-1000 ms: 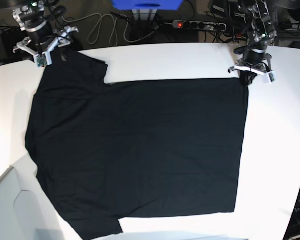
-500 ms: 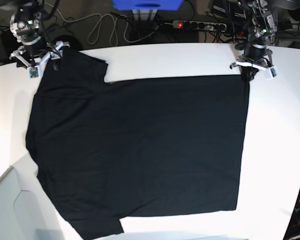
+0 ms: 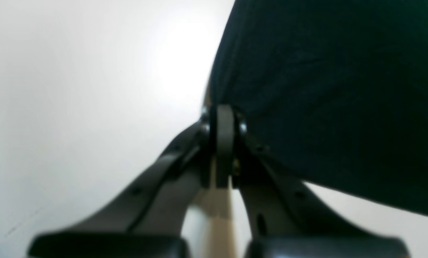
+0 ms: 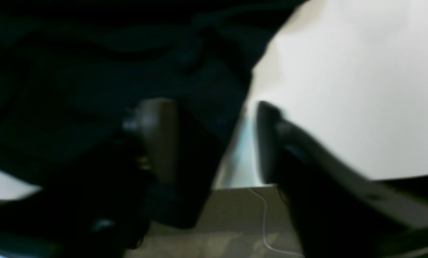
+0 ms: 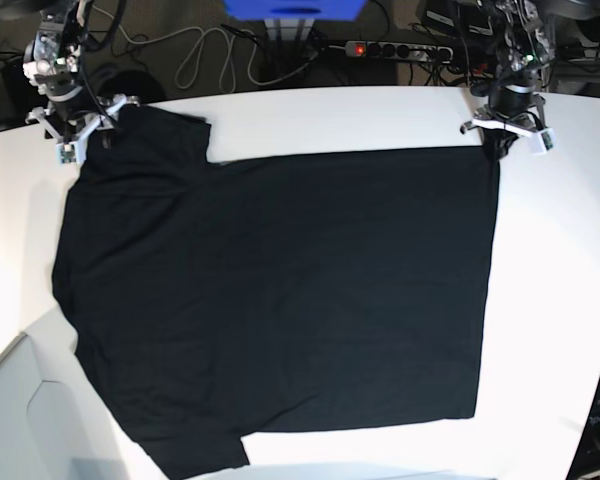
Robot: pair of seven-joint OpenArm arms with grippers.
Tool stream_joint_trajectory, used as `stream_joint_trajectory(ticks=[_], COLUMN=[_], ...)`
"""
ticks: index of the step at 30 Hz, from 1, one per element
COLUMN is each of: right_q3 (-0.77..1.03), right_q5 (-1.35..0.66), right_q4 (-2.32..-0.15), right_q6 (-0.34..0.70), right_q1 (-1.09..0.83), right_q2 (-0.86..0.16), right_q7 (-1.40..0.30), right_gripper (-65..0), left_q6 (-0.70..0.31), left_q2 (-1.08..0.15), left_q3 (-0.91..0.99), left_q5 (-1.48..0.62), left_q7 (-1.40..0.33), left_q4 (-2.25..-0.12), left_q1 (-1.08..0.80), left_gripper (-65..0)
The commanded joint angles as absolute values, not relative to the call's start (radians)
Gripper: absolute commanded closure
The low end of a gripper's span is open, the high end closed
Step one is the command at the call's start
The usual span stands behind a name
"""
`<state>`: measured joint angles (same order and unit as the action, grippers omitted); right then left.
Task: Fold the T-shirt properly
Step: 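Lift the shoulder corners and pull them toward the robot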
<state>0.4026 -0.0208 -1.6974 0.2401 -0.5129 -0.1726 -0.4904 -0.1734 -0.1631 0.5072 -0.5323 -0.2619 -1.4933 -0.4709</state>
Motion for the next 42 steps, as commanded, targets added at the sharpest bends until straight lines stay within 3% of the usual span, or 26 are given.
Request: stream_joint_trajectory(ticks=[1, 4, 18, 22, 38, 42], right_q3=[0.41, 0.41, 0.423, 0.473, 0.452, 0.452], right_q5=[-0.002, 0.001, -0.002, -0.004, 0.001, 0.001], right_q4=[-1.702, -1.704, -1.991, -2.052, -2.06, -2.06], right_q6=[0.275, 0.318, 0.317, 0.323, 0.323, 0.323], right_q1=[-0.518, -0.521, -0.572, -0.575, -0.46, -0.36], right_q2=[-0.179, -0.179, -0.176, -0.134, -0.12, -0.122], right_q7=[-0.507, -0.507, -0.507, -0.507, -0.509, -0.602], right_gripper=[-17.5, -0.3, -0.1, -0.1, -0.1, -0.1], left_q6=[-0.159, -0.159, -0.157, -0.157, -0.148, -0.148], left_q2=[-0.168, -0.168, -0.147, -0.147, -0.154, -0.159], left_q3=[0.512, 0.512, 0.595, 0.596, 0.598, 0.598], left_q5=[-0.513, -0.513, -0.507, -0.509, -0.503, -0.501], left_q7=[-0.303, -0.303, -0.309, -0.309, -0.309, -0.311], left_q4=[-1.495, -1.495, -1.643, -1.661, -1.802, -1.807], left_q1=[-0.486, -0.487, -0.513, -0.515, -0.455, -0.4], left_gripper=[0.0, 0.0, 0.0, 0.0, 0.0, 0.0])
